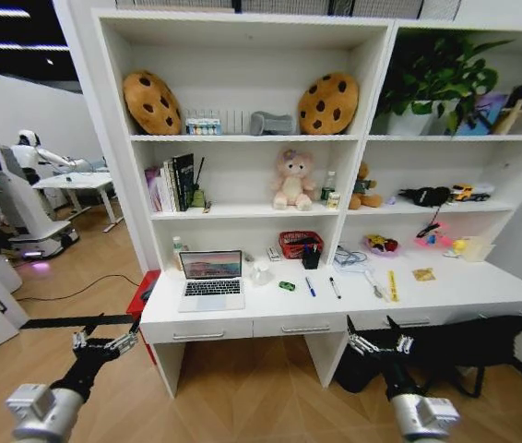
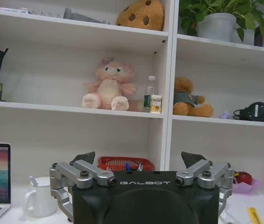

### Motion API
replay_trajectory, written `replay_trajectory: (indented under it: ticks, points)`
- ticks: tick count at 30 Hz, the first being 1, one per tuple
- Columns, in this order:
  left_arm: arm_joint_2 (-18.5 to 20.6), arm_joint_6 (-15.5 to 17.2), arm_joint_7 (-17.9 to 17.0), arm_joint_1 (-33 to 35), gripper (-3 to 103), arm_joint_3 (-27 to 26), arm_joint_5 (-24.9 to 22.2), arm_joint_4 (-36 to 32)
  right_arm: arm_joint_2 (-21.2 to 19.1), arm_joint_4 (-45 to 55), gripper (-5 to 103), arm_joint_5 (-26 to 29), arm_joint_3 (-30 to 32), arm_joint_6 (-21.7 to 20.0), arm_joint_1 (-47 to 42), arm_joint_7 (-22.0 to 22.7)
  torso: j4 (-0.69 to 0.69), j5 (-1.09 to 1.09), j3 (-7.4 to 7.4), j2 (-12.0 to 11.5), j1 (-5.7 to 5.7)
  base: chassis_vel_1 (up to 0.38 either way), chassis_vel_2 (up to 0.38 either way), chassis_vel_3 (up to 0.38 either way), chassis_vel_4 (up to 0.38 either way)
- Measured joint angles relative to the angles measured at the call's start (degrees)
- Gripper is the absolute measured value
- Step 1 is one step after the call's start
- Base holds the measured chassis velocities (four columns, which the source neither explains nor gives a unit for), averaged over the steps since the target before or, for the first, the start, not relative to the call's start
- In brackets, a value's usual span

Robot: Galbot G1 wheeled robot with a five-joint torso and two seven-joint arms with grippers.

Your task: Organize the objects on the table.

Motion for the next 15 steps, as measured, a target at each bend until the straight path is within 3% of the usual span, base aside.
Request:
replay_trajectory:
  ticks: [2,15]
  points:
    - [0.0,0.0,0.0,0.0,98,0.0,0.0,0.0,0.2,0.0,100,0.1,-0.1,0.6,0.0,-0.2,0.00,0.07,0.00,0.0,0.00,-0.229,0.238,0.252,-0.256]
    - [0.3,0.4,0.1,-0.4,98,0.3,0.0,-0.3,0.4,-0.3,100,0.5,-0.5,2.4,0.2,-1.1,0.00,0.03,0.00,0.0,-0.01,-0.236,0.243,0.246,-0.249]
